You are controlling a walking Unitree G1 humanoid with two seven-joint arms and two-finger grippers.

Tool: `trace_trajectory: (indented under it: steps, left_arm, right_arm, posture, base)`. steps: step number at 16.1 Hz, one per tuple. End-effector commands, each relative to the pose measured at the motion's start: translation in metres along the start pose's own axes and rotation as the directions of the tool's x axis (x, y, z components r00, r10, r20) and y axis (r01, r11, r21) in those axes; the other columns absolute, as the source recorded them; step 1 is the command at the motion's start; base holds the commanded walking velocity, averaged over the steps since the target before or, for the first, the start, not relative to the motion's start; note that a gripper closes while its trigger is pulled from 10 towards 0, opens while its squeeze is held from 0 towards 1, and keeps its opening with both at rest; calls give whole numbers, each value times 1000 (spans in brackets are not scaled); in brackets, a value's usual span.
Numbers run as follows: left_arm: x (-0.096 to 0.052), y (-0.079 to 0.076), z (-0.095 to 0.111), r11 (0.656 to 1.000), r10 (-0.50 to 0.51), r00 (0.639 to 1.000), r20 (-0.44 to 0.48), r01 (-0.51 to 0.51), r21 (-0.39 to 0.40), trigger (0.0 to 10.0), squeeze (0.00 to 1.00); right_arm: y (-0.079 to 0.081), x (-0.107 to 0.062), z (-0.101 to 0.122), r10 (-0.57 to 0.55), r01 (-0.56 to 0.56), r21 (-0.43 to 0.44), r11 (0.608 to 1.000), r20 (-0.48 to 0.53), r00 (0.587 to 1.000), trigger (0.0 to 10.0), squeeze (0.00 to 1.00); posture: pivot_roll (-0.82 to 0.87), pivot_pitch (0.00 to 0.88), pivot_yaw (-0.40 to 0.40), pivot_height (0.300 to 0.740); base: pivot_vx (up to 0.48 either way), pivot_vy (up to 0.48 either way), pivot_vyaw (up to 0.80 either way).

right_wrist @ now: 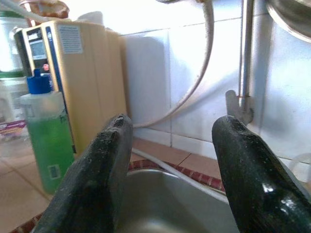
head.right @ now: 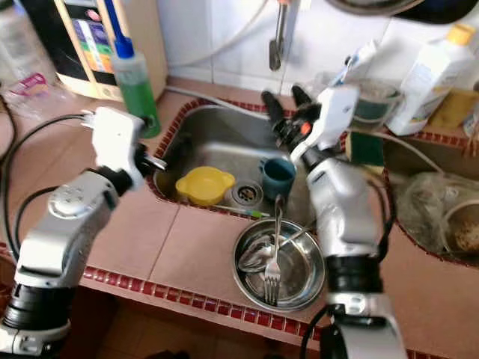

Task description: Kitchen organization

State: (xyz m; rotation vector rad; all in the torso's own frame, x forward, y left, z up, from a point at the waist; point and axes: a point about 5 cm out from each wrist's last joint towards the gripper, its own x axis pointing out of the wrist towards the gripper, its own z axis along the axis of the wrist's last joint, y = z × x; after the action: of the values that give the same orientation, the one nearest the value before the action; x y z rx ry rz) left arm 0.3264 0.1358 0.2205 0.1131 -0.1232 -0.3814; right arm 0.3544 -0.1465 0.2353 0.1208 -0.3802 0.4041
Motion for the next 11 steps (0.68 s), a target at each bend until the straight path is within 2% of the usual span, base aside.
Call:
trace_trajectory:
  steps: [1,3,4,6,8,11]
  left_arm:
    - [0,7,-4,999,36,999,4,-36,-21,10000,0]
    - [0,6,-9,997,62,998,10,-61,-36,10000,0]
    - [-3,0,-13,996,52,998,26,-50,-67,10000,0]
    - [-6,-10,-27,998,35,999,4,-35,-58,10000,0]
    - [-11,-19,-34,998,20,1000,-2,-20,-60,10000,0]
    - [-18,-23,-40,998,16,1000,19,-15,-53,10000,0]
  right_arm:
    - [2,-3,0,-24,24,-36,999,21,1000,10000,0]
    - [4,-8,-6,-70,71,-31,997,14,997,10000,0]
    - [12,-13,-11,-76,76,-25,997,7,997,10000,0]
    - [21,-24,-23,-79,77,-60,995,-25,997,10000,0]
    - [21,-33,-30,-97,94,-63,994,-46,994,10000,0]
    - [23,-44,-34,-130,125,-69,990,-67,989,10000,0]
  posture:
    - [-87,15,26,740]
    - [-92,13,26,740]
    - [-99,15,30,740]
    - [-109,17,34,740]
    - [-114,21,37,740]
    - [-125,20,39,740]
  base:
    - [0,0,0]
    - [0,0,0]
    - [0,0,0]
    - [0,0,0]
    - [0,0,0]
    - [0,0,0]
